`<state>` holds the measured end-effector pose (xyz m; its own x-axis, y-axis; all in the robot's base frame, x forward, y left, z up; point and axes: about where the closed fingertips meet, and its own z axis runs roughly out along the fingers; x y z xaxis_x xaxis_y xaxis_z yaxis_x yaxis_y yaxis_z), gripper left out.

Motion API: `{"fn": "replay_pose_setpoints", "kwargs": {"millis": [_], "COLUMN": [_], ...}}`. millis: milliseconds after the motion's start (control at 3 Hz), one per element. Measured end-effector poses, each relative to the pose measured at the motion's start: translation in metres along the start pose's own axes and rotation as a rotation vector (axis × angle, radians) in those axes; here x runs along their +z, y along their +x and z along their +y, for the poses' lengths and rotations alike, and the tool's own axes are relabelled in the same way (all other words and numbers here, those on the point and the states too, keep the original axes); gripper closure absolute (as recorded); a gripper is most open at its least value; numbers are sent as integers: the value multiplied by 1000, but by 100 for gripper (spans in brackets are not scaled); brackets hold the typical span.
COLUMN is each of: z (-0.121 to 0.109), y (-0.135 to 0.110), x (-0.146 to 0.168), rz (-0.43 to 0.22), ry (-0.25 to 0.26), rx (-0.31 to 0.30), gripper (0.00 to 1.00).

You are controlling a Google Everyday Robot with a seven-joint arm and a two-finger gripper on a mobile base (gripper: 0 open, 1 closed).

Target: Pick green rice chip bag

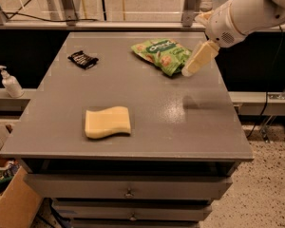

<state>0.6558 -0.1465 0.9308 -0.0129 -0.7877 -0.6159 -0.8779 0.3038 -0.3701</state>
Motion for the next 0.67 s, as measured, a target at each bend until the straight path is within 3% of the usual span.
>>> {"fn": "replay_pose_setpoints", "kwargs": {"millis": [667], "z": [-53], "y": [41], "x": [48], "rz": [9], "ry": [73], "rx": [4], "gripper": [0]}}
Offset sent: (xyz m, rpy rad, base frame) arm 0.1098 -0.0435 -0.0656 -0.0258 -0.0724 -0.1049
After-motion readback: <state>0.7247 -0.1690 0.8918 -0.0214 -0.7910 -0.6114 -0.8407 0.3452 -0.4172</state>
